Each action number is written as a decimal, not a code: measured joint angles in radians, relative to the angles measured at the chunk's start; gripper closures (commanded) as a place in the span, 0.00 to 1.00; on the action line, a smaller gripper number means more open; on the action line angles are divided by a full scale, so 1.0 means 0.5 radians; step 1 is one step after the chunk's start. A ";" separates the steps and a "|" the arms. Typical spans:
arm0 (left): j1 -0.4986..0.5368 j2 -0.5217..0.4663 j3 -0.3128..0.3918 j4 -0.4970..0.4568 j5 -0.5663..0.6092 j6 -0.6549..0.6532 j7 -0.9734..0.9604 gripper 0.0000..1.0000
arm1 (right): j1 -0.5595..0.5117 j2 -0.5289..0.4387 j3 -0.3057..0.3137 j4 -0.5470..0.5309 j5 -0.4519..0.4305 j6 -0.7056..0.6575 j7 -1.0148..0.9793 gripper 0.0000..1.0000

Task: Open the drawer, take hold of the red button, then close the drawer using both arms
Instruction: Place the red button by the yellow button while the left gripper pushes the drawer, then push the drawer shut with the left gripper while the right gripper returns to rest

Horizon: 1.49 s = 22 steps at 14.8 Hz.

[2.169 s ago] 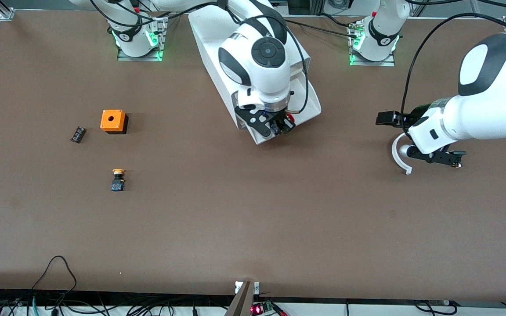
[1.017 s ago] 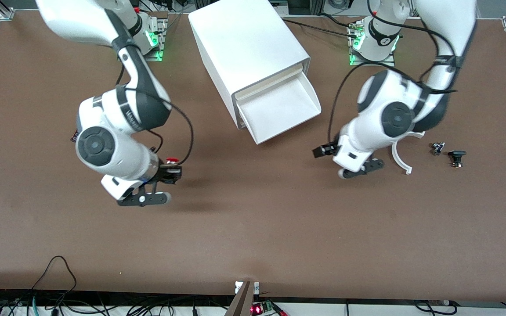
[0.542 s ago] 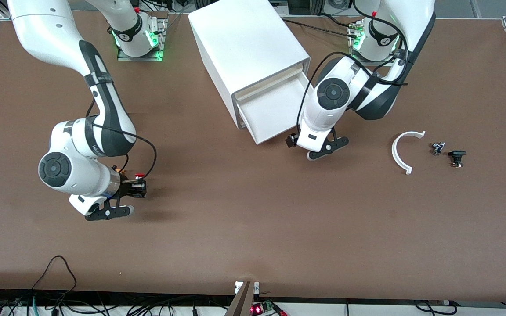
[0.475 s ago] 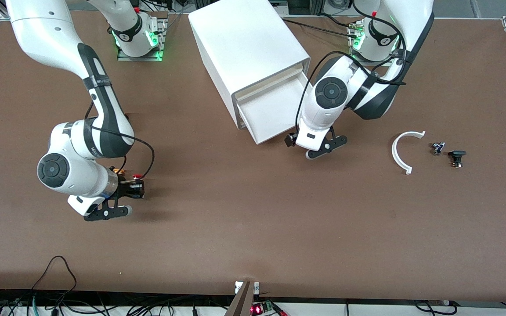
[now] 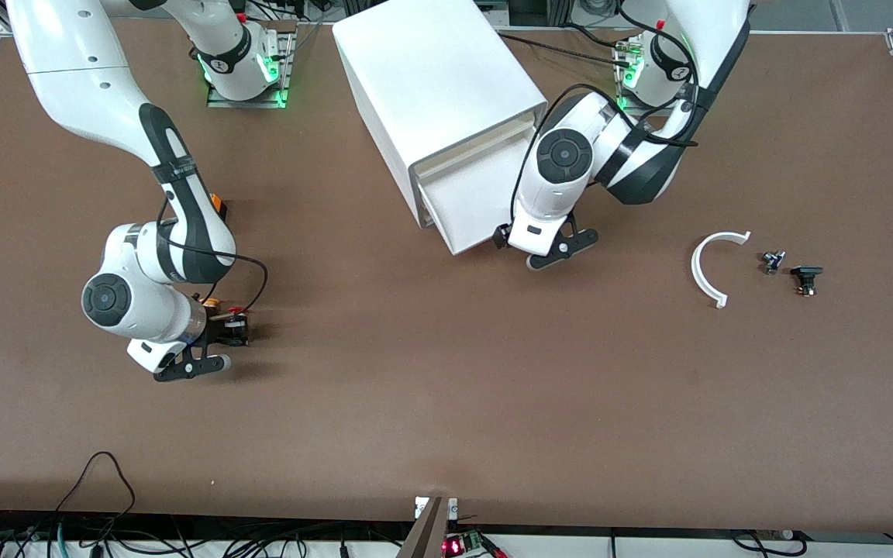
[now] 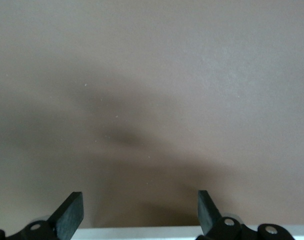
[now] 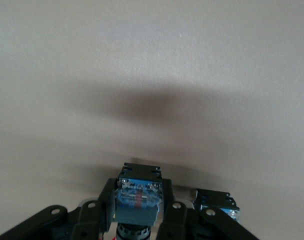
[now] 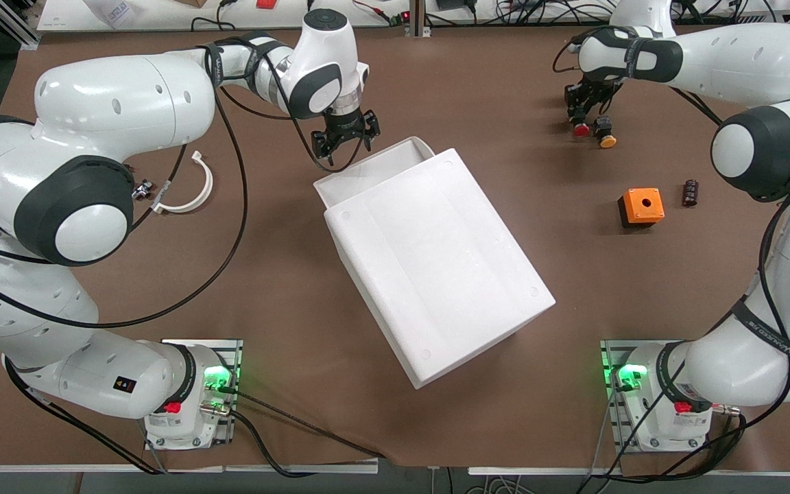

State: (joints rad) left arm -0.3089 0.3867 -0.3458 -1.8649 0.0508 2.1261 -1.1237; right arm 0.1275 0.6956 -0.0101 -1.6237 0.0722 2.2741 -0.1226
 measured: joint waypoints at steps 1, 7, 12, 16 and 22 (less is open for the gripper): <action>-0.003 0.000 -0.012 -0.004 0.000 0.000 -0.001 0.00 | -0.001 0.002 0.000 -0.005 0.000 0.003 0.000 0.44; -0.014 -0.001 -0.096 -0.064 0.001 0.000 -0.015 0.00 | -0.001 -0.013 0.005 0.010 0.002 0.004 0.004 0.00; -0.011 -0.014 -0.206 -0.099 0.001 -0.002 -0.124 0.00 | -0.002 -0.190 0.004 0.033 0.003 -0.122 0.089 0.00; -0.011 -0.023 -0.271 -0.108 0.000 -0.010 -0.229 0.00 | -0.008 -0.490 -0.030 -0.022 0.002 -0.247 0.098 0.00; -0.009 -0.024 -0.350 -0.139 -0.058 -0.014 -0.366 0.00 | -0.013 -0.904 -0.102 -0.144 0.001 -0.503 0.117 0.00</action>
State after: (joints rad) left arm -0.3136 0.3748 -0.5206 -1.9342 0.0218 2.1192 -1.3065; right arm 0.1211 0.2438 -0.0612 -1.6958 0.0726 2.0228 -0.0640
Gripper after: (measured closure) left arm 0.000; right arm 0.000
